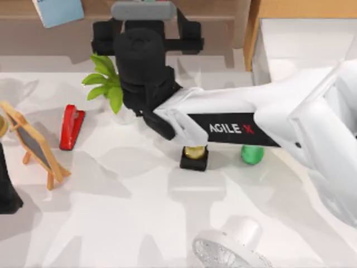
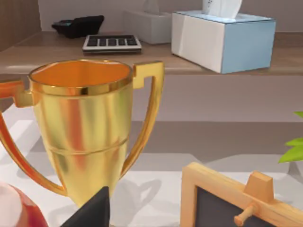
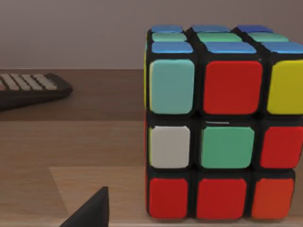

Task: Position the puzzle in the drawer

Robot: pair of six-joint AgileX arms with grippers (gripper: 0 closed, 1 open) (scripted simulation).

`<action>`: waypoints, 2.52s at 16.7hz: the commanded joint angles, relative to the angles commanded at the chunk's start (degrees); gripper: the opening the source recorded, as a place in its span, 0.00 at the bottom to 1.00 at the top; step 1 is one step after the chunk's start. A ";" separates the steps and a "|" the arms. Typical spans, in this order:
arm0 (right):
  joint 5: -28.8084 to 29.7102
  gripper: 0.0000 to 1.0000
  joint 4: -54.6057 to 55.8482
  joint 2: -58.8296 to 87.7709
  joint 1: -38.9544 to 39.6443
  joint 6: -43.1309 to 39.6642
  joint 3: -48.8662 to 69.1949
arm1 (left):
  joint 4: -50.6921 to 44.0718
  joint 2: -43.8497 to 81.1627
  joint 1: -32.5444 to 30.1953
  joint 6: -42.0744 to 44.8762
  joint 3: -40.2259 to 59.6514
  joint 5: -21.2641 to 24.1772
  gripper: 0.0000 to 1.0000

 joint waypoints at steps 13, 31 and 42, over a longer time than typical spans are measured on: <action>-4.45 1.00 -8.88 9.99 -4.54 -0.25 19.11 | 0.00 0.00 0.00 0.00 0.00 0.00 1.00; -4.53 0.00 -9.01 10.16 -4.62 -0.25 19.40 | 0.00 0.00 0.00 0.00 0.00 0.00 1.00; -4.08 0.00 -8.92 8.15 -3.89 -0.07 17.47 | 0.00 0.00 0.00 0.00 0.00 0.00 1.00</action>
